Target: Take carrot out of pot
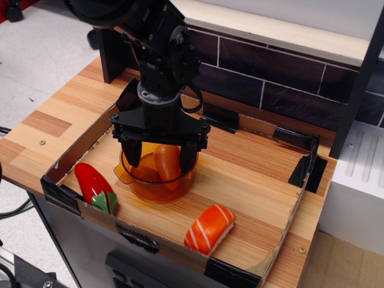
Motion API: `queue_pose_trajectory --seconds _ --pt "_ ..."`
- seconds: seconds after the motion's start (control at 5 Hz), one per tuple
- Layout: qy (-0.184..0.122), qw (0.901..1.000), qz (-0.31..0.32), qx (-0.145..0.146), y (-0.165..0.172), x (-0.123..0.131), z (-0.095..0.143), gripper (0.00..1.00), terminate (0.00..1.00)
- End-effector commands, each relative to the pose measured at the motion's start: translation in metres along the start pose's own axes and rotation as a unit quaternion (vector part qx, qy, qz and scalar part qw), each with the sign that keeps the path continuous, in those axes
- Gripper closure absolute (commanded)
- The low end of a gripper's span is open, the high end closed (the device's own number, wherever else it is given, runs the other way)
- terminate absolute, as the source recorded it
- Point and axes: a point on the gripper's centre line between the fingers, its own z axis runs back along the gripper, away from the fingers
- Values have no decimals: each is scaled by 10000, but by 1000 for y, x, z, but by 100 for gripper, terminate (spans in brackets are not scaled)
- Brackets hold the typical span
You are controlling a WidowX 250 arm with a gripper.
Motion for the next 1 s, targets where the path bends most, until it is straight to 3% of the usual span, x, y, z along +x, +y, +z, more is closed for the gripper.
queue_pose_trajectory --seconds 0.0,0.2,0.4,0.6,0.8 --pt "-64 10000 -23 47 5 -1 -4 0 0" --pt "-54 10000 -23 14 5 0 -3 100 0" --pt "-115 9999 5 -24 7 2 4 100 0" --pt "-430 9989 79 -160 12 7 36 100 0" --pt "-946 9940 361 -416 22 13 85 100 0"
